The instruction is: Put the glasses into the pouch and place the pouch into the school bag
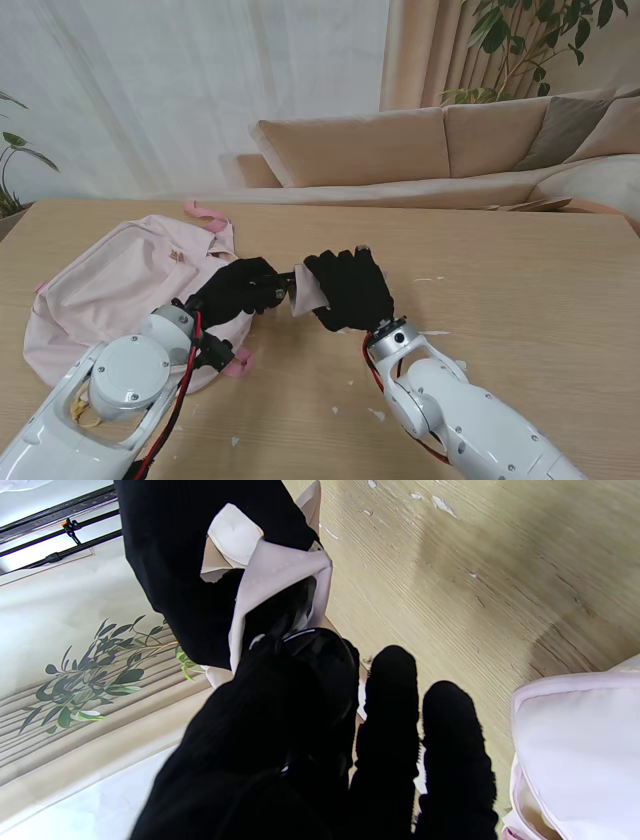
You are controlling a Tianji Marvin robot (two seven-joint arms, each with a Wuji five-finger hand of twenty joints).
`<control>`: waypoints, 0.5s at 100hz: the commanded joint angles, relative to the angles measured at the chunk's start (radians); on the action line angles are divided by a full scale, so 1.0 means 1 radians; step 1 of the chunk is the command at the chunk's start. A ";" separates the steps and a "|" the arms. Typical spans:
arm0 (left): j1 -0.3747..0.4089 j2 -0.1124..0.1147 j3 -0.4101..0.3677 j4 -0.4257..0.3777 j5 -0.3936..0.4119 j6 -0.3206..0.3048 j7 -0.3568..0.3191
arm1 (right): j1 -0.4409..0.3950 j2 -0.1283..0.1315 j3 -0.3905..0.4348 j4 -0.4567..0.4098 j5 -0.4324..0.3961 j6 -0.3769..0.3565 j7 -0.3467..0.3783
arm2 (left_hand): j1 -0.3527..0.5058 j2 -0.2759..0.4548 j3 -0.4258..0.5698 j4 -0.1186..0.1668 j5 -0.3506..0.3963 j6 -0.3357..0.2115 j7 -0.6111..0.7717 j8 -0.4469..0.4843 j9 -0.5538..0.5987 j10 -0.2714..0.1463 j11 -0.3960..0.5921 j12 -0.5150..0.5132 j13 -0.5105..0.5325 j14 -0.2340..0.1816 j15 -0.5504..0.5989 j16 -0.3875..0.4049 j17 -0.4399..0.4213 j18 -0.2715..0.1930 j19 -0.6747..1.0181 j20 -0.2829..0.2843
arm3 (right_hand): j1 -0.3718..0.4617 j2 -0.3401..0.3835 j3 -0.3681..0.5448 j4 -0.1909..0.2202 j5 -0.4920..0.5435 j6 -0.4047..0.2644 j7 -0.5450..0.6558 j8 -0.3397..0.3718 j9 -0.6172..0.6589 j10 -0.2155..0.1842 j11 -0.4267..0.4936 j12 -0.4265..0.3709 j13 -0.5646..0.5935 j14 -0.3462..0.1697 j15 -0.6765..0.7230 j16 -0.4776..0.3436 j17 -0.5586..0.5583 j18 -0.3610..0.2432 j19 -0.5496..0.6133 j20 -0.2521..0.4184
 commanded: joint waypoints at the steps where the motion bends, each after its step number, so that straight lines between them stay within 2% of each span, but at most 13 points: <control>1: 0.001 -0.007 0.009 -0.011 0.001 0.007 -0.021 | 0.007 -0.009 -0.011 -0.007 -0.005 -0.002 0.008 | 0.078 0.081 0.109 0.015 -0.007 -0.093 0.061 0.011 0.064 -0.029 0.045 0.006 0.024 0.009 0.025 0.013 0.006 0.023 0.033 0.025 | -0.014 0.028 0.024 0.016 0.001 -0.024 -0.011 -0.007 -0.011 0.009 -0.004 0.003 -0.004 0.000 0.017 0.022 0.001 -0.002 0.027 0.014; 30: -0.008 -0.005 0.020 -0.013 0.012 0.023 -0.030 | 0.026 -0.011 -0.030 0.005 -0.006 -0.007 -0.004 | 0.078 0.084 0.086 0.015 -0.007 -0.084 0.042 -0.020 0.054 -0.020 0.024 -0.001 0.006 0.012 0.000 0.005 -0.009 0.015 0.024 0.021 | 0.014 0.036 0.074 0.031 0.023 -0.033 -0.005 -0.004 0.013 0.003 -0.001 0.003 0.016 -0.004 0.020 0.022 0.015 -0.003 0.031 0.014; 41: -0.003 -0.005 0.013 -0.017 0.009 0.023 -0.029 | 0.025 -0.013 -0.027 0.009 0.000 -0.009 -0.011 | 0.078 0.071 0.077 0.020 -0.011 -0.063 -0.004 -0.099 0.043 -0.023 -0.028 -0.007 -0.029 0.028 -0.049 -0.014 -0.039 0.006 -0.003 0.007 | 0.024 0.052 0.105 0.038 0.033 -0.038 0.000 -0.004 0.025 0.001 0.001 0.003 0.025 -0.005 0.021 0.022 0.024 -0.002 0.033 0.014; 45: -0.002 -0.005 0.010 -0.018 0.008 0.023 -0.030 | 0.025 -0.014 -0.026 0.012 0.003 -0.012 -0.016 | 0.078 0.061 0.044 0.019 -0.027 -0.056 -0.022 -0.126 0.029 -0.021 -0.063 -0.004 -0.055 0.033 -0.075 -0.022 -0.060 0.000 -0.018 0.000 | 0.029 0.058 0.115 0.041 0.039 -0.040 0.003 -0.004 0.031 0.001 0.002 0.003 0.030 -0.005 0.023 0.022 0.028 -0.002 0.035 0.014; 50: 0.001 -0.005 0.006 -0.019 0.007 0.021 -0.028 | 0.024 -0.014 -0.024 0.013 0.004 -0.011 -0.019 | 0.077 0.054 -0.012 0.034 -0.048 -0.051 -0.043 -0.157 0.014 -0.019 -0.119 0.013 -0.084 0.035 -0.105 -0.032 -0.084 -0.009 -0.037 -0.007 | 0.034 0.065 0.123 0.043 0.043 -0.040 0.005 -0.004 0.036 0.000 0.002 0.003 0.034 -0.005 0.023 0.022 0.030 -0.001 0.036 0.014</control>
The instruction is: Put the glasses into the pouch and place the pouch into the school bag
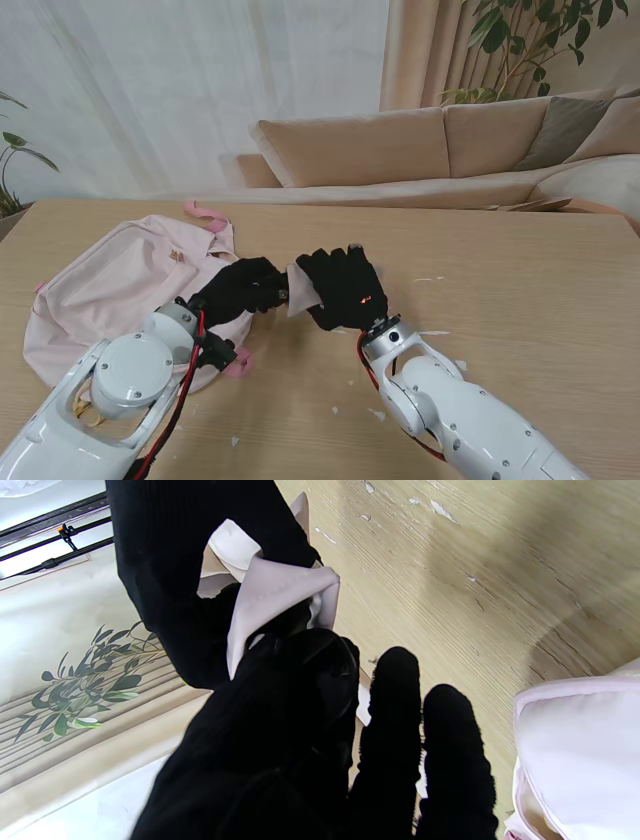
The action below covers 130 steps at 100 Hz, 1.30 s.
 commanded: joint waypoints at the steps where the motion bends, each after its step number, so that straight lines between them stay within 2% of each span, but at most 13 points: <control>1: 0.013 -0.006 -0.004 -0.013 -0.004 -0.001 -0.017 | -0.002 -0.007 0.002 -0.002 0.003 -0.004 0.006 | 0.073 0.050 -0.008 0.036 -0.031 -0.050 -0.022 -0.038 0.009 -0.017 -0.042 0.025 -0.044 0.012 -0.027 -0.019 -0.028 -0.011 -0.014 -0.007 | 0.035 0.066 0.088 0.043 0.028 -0.038 0.019 -0.004 0.035 0.000 0.002 0.003 0.034 -0.009 0.023 0.021 0.008 -0.001 0.023 0.013; 9: 0.019 -0.006 -0.010 -0.016 -0.004 -0.006 -0.014 | -0.005 -0.008 0.006 -0.002 0.007 -0.002 0.002 | 0.004 0.021 -0.028 0.046 -0.059 -0.045 -0.050 -0.065 -0.031 -0.015 -0.080 0.024 -0.083 0.011 -0.063 -0.031 -0.058 -0.023 -0.038 -0.011 | 0.038 0.070 0.093 0.045 0.033 -0.039 0.021 -0.004 0.042 -0.002 0.002 0.003 0.040 -0.009 0.024 0.021 0.013 0.000 0.025 0.012; 20: 0.026 -0.005 -0.021 -0.019 -0.006 -0.016 -0.016 | -0.010 -0.008 0.015 -0.007 0.006 0.004 0.008 | -0.229 -0.039 0.193 0.003 -0.066 -0.035 -0.131 -0.068 -0.113 -0.009 -0.047 -0.105 -0.125 0.012 -0.112 -0.049 -0.087 -0.034 -0.079 -0.007 | 0.038 0.072 0.094 0.045 0.032 -0.037 0.021 -0.006 0.042 -0.002 0.001 0.002 0.040 -0.009 0.023 0.020 0.013 0.001 0.025 0.011; 28: 0.032 -0.004 -0.029 -0.021 -0.001 -0.026 -0.017 | -0.015 -0.008 0.022 -0.011 0.008 0.006 0.013 | -0.403 -0.050 0.355 0.019 -0.066 -0.022 -0.196 -0.056 -0.148 -0.008 -0.070 -0.174 -0.150 0.012 -0.151 -0.067 -0.105 -0.039 -0.109 -0.012 | 0.039 0.070 0.093 0.044 0.034 -0.036 0.022 -0.007 0.042 -0.001 0.001 0.003 0.040 -0.008 0.024 0.021 0.013 0.002 0.026 0.011; 48: 0.045 -0.002 -0.052 -0.021 0.007 -0.045 -0.024 | -0.021 -0.007 0.035 -0.018 0.004 0.012 0.021 | -0.500 -0.091 0.395 0.013 -0.086 -0.018 -0.272 -0.085 -0.200 -0.005 -0.140 -0.226 -0.193 0.013 -0.214 -0.093 -0.134 -0.045 -0.155 -0.018 | 0.037 0.068 0.091 0.043 0.033 -0.035 0.022 -0.009 0.042 0.001 0.000 0.002 0.039 -0.009 0.023 0.020 0.012 0.000 0.027 0.010; 66: 0.052 -0.006 -0.067 -0.021 -0.006 -0.056 -0.009 | -0.022 -0.004 0.040 -0.021 -0.002 0.016 0.031 | -0.438 -0.059 0.401 0.015 -0.011 -0.024 -0.261 -0.087 -0.137 0.003 -0.127 -0.230 -0.148 0.026 -0.202 -0.089 -0.110 -0.027 -0.145 -0.004 | 0.038 0.065 0.091 0.043 0.032 -0.034 0.022 -0.011 0.040 0.000 0.000 0.003 0.037 -0.009 0.022 0.020 0.012 0.001 0.027 0.010; 69: 0.053 -0.006 -0.068 -0.021 -0.005 -0.057 -0.009 | -0.023 -0.004 0.040 -0.022 -0.003 0.016 0.032 | -0.387 -0.062 0.358 -0.012 0.008 -0.034 -0.249 -0.092 -0.117 0.002 -0.125 -0.231 -0.136 0.027 -0.197 -0.088 -0.100 -0.022 -0.141 0.002 | 0.038 0.065 0.091 0.042 0.032 -0.034 0.022 -0.011 0.041 0.000 0.000 0.003 0.037 -0.009 0.022 0.020 0.012 0.001 0.027 0.010; 72: 0.053 -0.006 -0.069 -0.021 -0.004 -0.058 -0.009 | -0.022 -0.004 0.040 -0.022 -0.003 0.016 0.033 | -0.309 -0.062 0.284 -0.017 0.022 -0.049 -0.221 -0.102 -0.099 0.000 -0.118 -0.227 -0.124 0.026 -0.190 -0.088 -0.092 -0.017 -0.135 0.007 | 0.038 0.064 0.090 0.042 0.033 -0.034 0.022 -0.011 0.040 0.000 0.000 0.003 0.037 -0.009 0.022 0.020 0.012 0.001 0.027 0.010; 76: 0.052 -0.007 -0.067 -0.020 0.002 -0.058 -0.004 | -0.021 -0.003 0.039 -0.022 -0.004 0.016 0.033 | -0.222 -0.058 0.195 -0.007 0.039 -0.064 -0.171 -0.107 -0.072 -0.003 -0.101 -0.217 -0.105 0.026 -0.176 -0.084 -0.078 -0.014 -0.123 0.010 | 0.038 0.065 0.091 0.042 0.032 -0.034 0.022 -0.011 0.041 0.000 0.000 0.003 0.038 -0.009 0.023 0.020 0.012 0.001 0.027 0.010; 79: 0.051 -0.007 -0.065 -0.019 0.008 -0.060 0.001 | -0.020 -0.003 0.038 -0.021 -0.005 0.017 0.034 | -0.156 -0.050 0.122 0.008 0.051 -0.080 -0.108 -0.099 -0.035 -0.007 -0.088 -0.151 -0.082 0.026 -0.152 -0.075 -0.064 -0.009 -0.105 0.014 | 0.038 0.065 0.091 0.042 0.032 -0.034 0.022 -0.011 0.040 -0.001 -0.001 0.003 0.038 -0.009 0.022 0.020 0.012 0.001 0.027 0.009; 87: 0.049 -0.008 -0.061 -0.018 0.020 -0.058 0.007 | -0.019 -0.003 0.036 -0.021 -0.006 0.017 0.035 | -0.089 -0.032 0.103 0.013 0.090 -0.108 -0.011 -0.039 0.049 -0.027 -0.049 -0.059 -0.026 0.023 -0.087 -0.048 -0.028 0.002 -0.059 0.026 | 0.039 0.064 0.090 0.042 0.032 -0.033 0.022 -0.012 0.040 0.001 0.000 0.003 0.037 -0.009 0.022 0.020 0.012 0.000 0.027 0.009; 102: 0.041 -0.011 -0.044 -0.012 0.046 -0.055 0.028 | -0.017 -0.002 0.030 -0.022 -0.009 0.014 0.035 | -0.046 -0.032 0.098 0.021 0.128 -0.108 0.044 0.004 0.111 -0.031 0.011 -0.014 0.034 0.024 -0.006 -0.013 0.015 0.016 0.000 0.037 | 0.026 0.062 0.084 0.040 0.026 -0.031 0.018 -0.013 0.032 0.003 -0.005 0.001 0.033 -0.009 0.019 0.019 0.008 -0.001 0.026 0.009; 130: 0.021 -0.018 -0.007 -0.010 0.068 -0.035 0.058 | -0.009 -0.003 0.014 -0.025 -0.005 0.000 0.038 | -0.042 -0.045 0.116 0.022 0.146 -0.097 0.049 0.012 0.132 -0.023 0.033 -0.013 0.062 0.026 0.026 -0.001 0.040 0.025 0.028 0.038 | -0.017 0.056 0.052 0.039 0.020 -0.013 -0.027 -0.039 0.015 0.020 -0.042 -0.020 0.014 -0.002 -0.016 0.003 -0.008 0.000 0.011 0.004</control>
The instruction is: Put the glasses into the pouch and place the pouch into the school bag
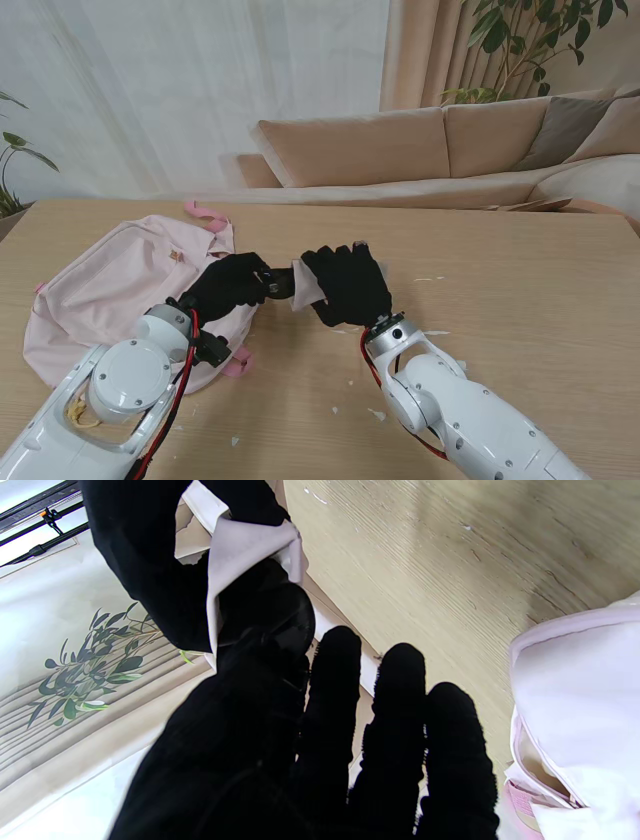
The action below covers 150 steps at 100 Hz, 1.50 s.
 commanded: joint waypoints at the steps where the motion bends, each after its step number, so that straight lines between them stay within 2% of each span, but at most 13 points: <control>1: -0.003 -0.012 0.011 -0.008 -0.002 0.007 -0.012 | 0.001 -0.005 -0.009 -0.009 0.000 -0.009 0.014 | 0.058 0.006 0.011 0.017 0.048 -0.036 0.046 0.017 0.023 -0.007 0.024 0.014 0.027 -0.002 0.029 0.025 0.010 0.015 0.038 0.025 | -0.020 0.030 0.035 0.036 0.011 -0.016 -0.019 -0.014 -0.005 0.016 -0.015 -0.008 0.002 0.004 -0.013 0.003 -0.012 0.000 0.000 0.003; 22: -0.015 -0.016 0.034 -0.009 -0.009 0.027 -0.001 | 0.012 -0.009 -0.025 -0.006 0.005 0.000 0.007 | 0.045 -0.001 0.033 0.011 0.056 0.000 0.045 0.018 0.041 -0.003 0.038 0.004 0.055 0.004 0.042 0.025 0.032 0.032 0.053 0.023 | -0.031 0.034 0.012 0.033 0.007 -0.010 -0.028 -0.019 -0.011 0.022 -0.013 -0.009 -0.004 0.007 -0.016 0.002 -0.018 0.000 0.000 0.006; 45: -0.020 -0.016 0.043 -0.013 -0.015 0.045 -0.004 | 0.024 -0.013 -0.039 0.000 0.013 0.003 0.002 | 0.021 0.009 0.027 0.002 0.022 0.004 0.048 0.009 0.014 -0.011 0.042 -0.003 0.027 0.000 0.033 0.020 0.009 0.024 0.045 0.015 | -0.029 0.036 0.010 0.037 0.007 -0.010 -0.027 -0.016 -0.012 0.019 -0.007 -0.007 -0.003 0.004 -0.013 0.004 -0.015 -0.001 0.001 0.009; 50: -0.016 -0.016 0.038 -0.015 -0.018 0.043 -0.007 | 0.022 -0.013 -0.035 0.000 0.013 0.005 0.004 | -0.029 -0.010 0.021 0.010 -0.002 0.008 0.036 -0.010 -0.015 -0.009 0.041 -0.006 0.004 0.000 0.024 0.018 -0.010 0.014 0.039 0.010 | -0.029 0.035 0.010 0.037 0.007 -0.009 -0.027 -0.016 -0.013 0.019 -0.008 -0.007 -0.003 0.004 -0.014 0.004 -0.015 -0.001 0.001 0.009; 57: -0.007 -0.015 0.024 -0.019 -0.018 0.036 -0.009 | 0.016 -0.013 -0.025 -0.005 0.016 0.008 0.011 | -0.124 -0.040 0.060 -0.003 -0.038 0.014 0.002 -0.028 -0.072 -0.003 0.035 -0.047 -0.041 -0.001 0.003 0.018 -0.045 0.003 0.025 0.005 | -0.026 0.034 0.012 0.038 0.007 -0.008 -0.027 -0.015 -0.015 0.019 -0.008 -0.007 -0.005 0.005 -0.014 0.004 -0.017 -0.001 0.000 0.009; 64: 0.003 -0.014 0.008 -0.020 -0.013 0.026 -0.010 | 0.009 -0.012 -0.013 -0.009 0.016 0.009 0.015 | -0.216 -0.053 0.146 -0.021 -0.042 0.022 -0.043 -0.022 -0.097 0.002 0.031 -0.082 -0.062 0.002 -0.016 0.015 -0.060 -0.003 0.012 0.005 | -0.025 0.033 0.012 0.037 0.007 -0.008 -0.027 -0.014 -0.015 0.020 -0.008 -0.007 -0.006 0.006 -0.014 0.004 -0.018 -0.001 0.000 0.009; 73: 0.015 -0.013 -0.013 -0.022 -0.015 0.014 -0.010 | 0.003 -0.011 -0.002 -0.014 0.013 0.012 0.022 | -0.269 -0.045 0.190 -0.025 -0.047 0.033 -0.091 -0.033 -0.120 0.006 0.016 -0.089 -0.084 0.002 -0.033 0.011 -0.079 -0.009 -0.003 0.003 | -0.024 0.032 0.014 0.038 0.007 -0.008 -0.028 -0.014 -0.015 0.019 -0.007 -0.007 -0.007 0.005 -0.015 0.004 -0.019 -0.001 0.000 0.010; 79: 0.023 -0.014 -0.024 -0.024 -0.022 0.005 -0.007 | 0.001 -0.010 0.002 -0.015 0.012 0.013 0.024 | -0.254 -0.051 0.200 -0.026 -0.044 0.029 -0.093 -0.033 -0.119 0.007 0.015 -0.090 -0.084 0.004 -0.035 0.010 -0.082 -0.009 -0.005 0.003 | -0.022 0.031 0.015 0.038 0.008 -0.008 -0.028 -0.014 -0.014 0.021 -0.007 -0.007 -0.007 0.007 -0.015 0.004 -0.019 -0.001 0.000 0.010; 82: 0.025 -0.014 -0.027 -0.024 -0.024 0.000 -0.006 | 0.001 -0.010 0.002 -0.015 0.011 0.013 0.025 | -0.218 -0.054 0.177 -0.035 -0.039 0.017 -0.089 -0.039 -0.115 0.005 0.013 -0.093 -0.080 0.001 -0.036 0.010 -0.082 -0.008 -0.006 0.004 | -0.023 0.032 0.014 0.037 0.009 -0.007 -0.027 -0.013 -0.014 0.020 -0.007 -0.007 -0.007 0.006 -0.015 0.004 -0.019 -0.001 0.000 0.011; 89: 0.025 -0.014 -0.028 -0.022 -0.017 -0.011 -0.003 | 0.002 -0.008 0.000 -0.015 0.005 0.013 0.027 | -0.125 -0.055 0.108 -0.016 -0.034 -0.008 -0.061 -0.061 -0.093 -0.008 0.005 -0.041 -0.070 -0.009 -0.033 0.011 -0.073 -0.014 -0.002 0.011 | -0.022 0.031 0.015 0.037 0.009 -0.007 -0.028 -0.013 -0.015 0.020 -0.007 -0.007 -0.007 0.005 -0.015 0.004 -0.018 -0.001 0.001 0.011; 100: 0.022 -0.017 -0.018 -0.018 -0.003 -0.017 0.014 | 0.005 -0.007 -0.005 -0.014 0.003 0.014 0.029 | -0.075 -0.072 0.130 -0.007 -0.004 -0.012 -0.038 -0.057 -0.037 -0.022 -0.011 0.007 -0.039 -0.015 -0.020 0.013 -0.048 -0.010 0.006 0.016 | -0.021 0.031 0.017 0.038 0.009 -0.008 -0.028 -0.012 -0.013 0.020 -0.006 -0.007 -0.006 0.006 -0.015 0.004 -0.018 -0.001 0.001 0.012; 114: 0.010 -0.021 0.001 -0.010 0.007 -0.012 0.031 | 0.007 -0.006 -0.012 -0.013 -0.002 0.012 0.027 | -0.057 -0.085 0.162 -0.012 0.005 -0.004 0.040 -0.008 0.018 -0.049 0.026 0.060 0.000 -0.024 0.031 0.033 -0.020 -0.008 0.039 0.026 | -0.021 0.031 0.017 0.038 0.010 -0.009 -0.027 -0.011 -0.011 0.020 -0.006 -0.007 -0.006 0.005 -0.015 0.004 -0.016 -0.001 0.001 0.012; 150: -0.019 -0.024 0.046 -0.003 0.039 0.022 0.046 | 0.023 -0.011 -0.041 -0.008 0.002 0.008 0.011 | -0.049 -0.096 0.185 -0.015 0.010 0.014 0.106 0.036 0.048 -0.056 0.072 0.069 0.036 -0.023 0.068 0.044 0.015 0.003 0.059 0.032 | -0.018 0.033 0.023 0.040 0.015 -0.009 -0.025 -0.009 -0.009 0.017 -0.005 -0.007 0.000 0.004 -0.013 0.005 -0.013 -0.001 0.002 0.013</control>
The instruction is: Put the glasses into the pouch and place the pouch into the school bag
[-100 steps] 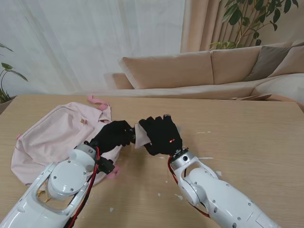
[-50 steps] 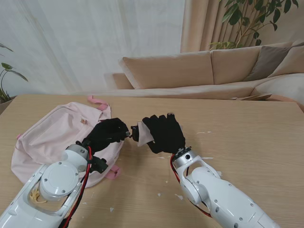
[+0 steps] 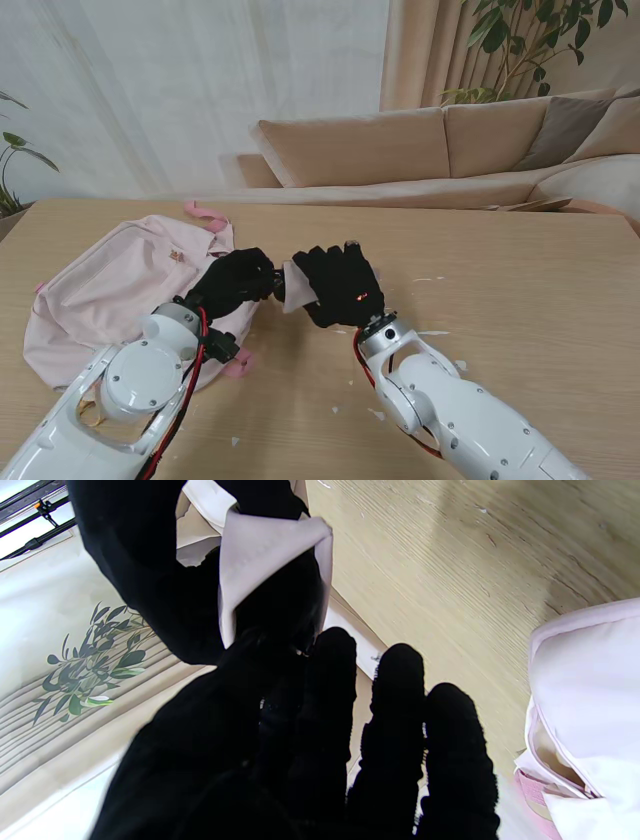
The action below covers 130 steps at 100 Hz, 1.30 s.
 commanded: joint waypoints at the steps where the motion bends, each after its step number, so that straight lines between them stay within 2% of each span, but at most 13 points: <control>1: -0.003 -0.010 0.011 -0.004 0.006 0.007 -0.010 | 0.003 -0.007 -0.008 -0.004 0.001 -0.003 0.006 | 0.030 -0.045 0.030 -0.006 0.016 -0.009 0.032 0.006 0.039 -0.026 0.032 0.015 0.027 -0.014 0.031 0.021 0.011 -0.003 0.035 0.032 | -0.004 0.029 0.028 0.039 0.013 -0.008 0.010 0.002 -0.008 0.011 0.005 -0.001 -0.001 0.005 -0.003 0.005 -0.006 -0.001 0.002 0.013; 28: -0.011 -0.013 0.030 -0.002 0.005 0.019 0.002 | 0.005 -0.011 -0.012 -0.005 0.007 0.000 0.001 | 0.015 -0.046 0.041 -0.013 0.014 -0.006 0.007 -0.014 0.029 -0.019 0.005 -0.005 0.014 -0.011 0.013 0.010 0.001 -0.004 0.027 0.025 | -0.003 0.030 0.036 0.040 0.016 -0.010 0.012 0.003 -0.004 0.010 0.006 -0.001 0.003 0.006 -0.004 0.004 -0.002 0.000 0.003 0.013; 40: 0.007 -0.008 0.006 -0.013 0.006 0.003 -0.012 | -0.003 -0.009 0.006 -0.010 0.007 0.002 0.013 | -0.065 -0.054 0.019 -0.013 -0.025 0.006 -0.096 -0.089 -0.058 0.011 -0.060 -0.038 -0.053 -0.008 -0.034 -0.006 -0.051 -0.022 0.004 0.015 | -0.003 0.030 0.034 0.040 0.015 -0.009 0.011 0.003 -0.005 0.010 0.005 -0.001 0.000 0.006 -0.004 0.004 -0.004 -0.001 0.002 0.013; 53: 0.028 -0.004 -0.025 -0.027 0.016 -0.014 -0.024 | -0.010 -0.008 0.019 -0.013 0.009 0.004 0.023 | -0.141 -0.039 0.077 -0.022 -0.015 0.015 -0.189 -0.130 -0.102 0.021 -0.073 -0.107 -0.082 -0.003 -0.067 -0.015 -0.074 -0.026 -0.013 0.011 | -0.003 0.030 0.034 0.040 0.016 -0.010 0.012 0.003 -0.006 0.011 0.005 0.000 0.000 0.005 -0.004 0.004 -0.006 -0.001 0.003 0.013; 63: 0.038 -0.001 -0.043 -0.034 0.024 -0.020 -0.032 | -0.010 -0.007 0.022 -0.013 0.006 0.006 0.026 | -0.113 -0.028 0.079 -0.030 -0.021 0.013 -0.205 -0.139 -0.108 0.020 -0.076 -0.105 -0.091 -0.006 -0.078 -0.018 -0.080 -0.028 -0.020 0.009 | -0.003 0.030 0.034 0.040 0.016 -0.009 0.012 0.004 -0.006 0.010 0.005 0.000 0.000 0.005 -0.004 0.004 -0.006 -0.002 0.003 0.013; 72: 0.046 0.001 -0.055 -0.037 0.022 -0.027 -0.037 | -0.009 -0.007 0.021 -0.013 0.006 0.008 0.027 | -0.028 -0.004 0.026 -0.034 -0.023 0.008 -0.201 -0.148 -0.096 0.021 -0.102 -0.073 -0.095 -0.008 -0.085 -0.020 -0.084 -0.030 -0.024 0.009 | -0.003 0.030 0.033 0.040 0.017 -0.010 0.012 0.004 -0.005 0.010 0.005 0.000 0.000 0.006 -0.003 0.005 -0.006 -0.001 0.003 0.013; 76: 0.048 0.002 -0.058 -0.038 0.022 -0.028 -0.041 | -0.008 -0.006 0.020 -0.012 0.003 0.008 0.027 | 0.006 0.008 -0.013 -0.014 -0.028 0.006 -0.195 -0.157 -0.091 0.020 -0.118 -0.058 -0.096 -0.007 -0.087 -0.019 -0.086 -0.031 -0.027 0.010 | -0.003 0.031 0.033 0.040 0.017 -0.010 0.012 0.004 -0.005 0.010 0.005 0.000 0.000 0.005 -0.003 0.005 -0.005 -0.001 0.003 0.013; 87: 0.051 0.001 -0.063 -0.039 0.026 -0.033 -0.038 | -0.006 -0.005 0.015 -0.012 -0.002 0.010 0.029 | 0.054 0.025 -0.023 -0.018 0.004 -0.022 -0.175 -0.150 -0.058 0.006 -0.122 -0.024 -0.087 -0.009 -0.082 -0.016 -0.083 -0.030 -0.023 0.015 | 0.000 0.030 0.034 0.040 0.017 -0.009 0.012 0.004 -0.005 0.010 0.006 0.000 -0.001 0.007 -0.003 0.005 -0.005 -0.001 0.003 0.013; 95: 0.048 0.000 -0.061 -0.036 0.032 -0.034 -0.030 | -0.002 -0.004 0.009 -0.011 -0.008 0.010 0.026 | 0.059 0.022 -0.032 -0.013 0.016 -0.052 -0.107 -0.094 -0.030 -0.020 -0.077 0.016 -0.070 -0.018 -0.053 -0.001 -0.072 -0.034 -0.006 0.025 | 0.001 0.030 0.035 0.040 0.020 -0.011 0.013 0.005 -0.003 0.009 0.006 0.000 0.002 0.005 -0.002 0.005 -0.004 -0.001 0.004 0.014; 103: 0.044 -0.006 -0.054 -0.031 0.028 -0.043 -0.007 | 0.002 -0.003 0.004 -0.010 -0.013 0.011 0.027 | 0.063 0.001 -0.019 -0.007 0.015 -0.060 -0.042 -0.039 -0.008 -0.038 -0.024 0.046 -0.055 -0.023 -0.019 0.017 -0.061 -0.035 0.008 0.033 | 0.001 0.030 0.035 0.040 0.019 -0.011 0.012 0.005 -0.004 0.010 0.006 0.000 0.000 0.005 -0.003 0.004 -0.004 -0.001 0.004 0.014; 120: 0.040 -0.013 -0.048 -0.027 0.024 -0.062 0.026 | 0.005 -0.002 -0.003 -0.008 -0.014 0.010 0.027 | 0.059 -0.023 -0.001 -0.003 0.013 -0.052 -0.034 -0.034 0.004 -0.041 -0.029 0.041 -0.052 -0.023 -0.014 0.020 -0.057 -0.034 0.011 0.037 | 0.000 0.029 0.035 0.040 0.019 -0.010 0.012 0.005 -0.003 0.010 0.005 0.000 0.001 0.005 -0.004 0.004 -0.004 -0.001 0.004 0.013; 127: 0.039 -0.015 -0.046 -0.027 0.023 -0.063 0.034 | 0.007 -0.003 -0.006 -0.007 -0.013 0.009 0.027 | 0.042 -0.035 -0.002 -0.005 0.009 -0.049 -0.035 -0.036 0.004 -0.040 -0.031 0.041 -0.050 -0.025 -0.013 0.020 -0.056 -0.035 0.012 0.038 | 0.001 0.029 0.035 0.040 0.019 -0.011 0.012 0.005 -0.004 0.010 0.005 0.000 0.000 0.005 -0.004 0.004 -0.004 -0.001 0.004 0.013; 130: 0.038 -0.015 -0.045 -0.027 0.024 -0.063 0.036 | 0.008 -0.003 -0.007 -0.006 -0.013 0.008 0.027 | 0.020 -0.042 0.028 -0.008 0.006 -0.051 -0.028 -0.036 0.002 -0.044 -0.025 0.044 -0.050 -0.029 -0.008 0.021 -0.055 -0.035 0.011 0.041 | 0.001 0.030 0.035 0.040 0.019 -0.011 0.012 0.005 -0.004 0.011 0.005 0.000 0.001 0.005 -0.004 0.004 -0.004 -0.001 0.004 0.013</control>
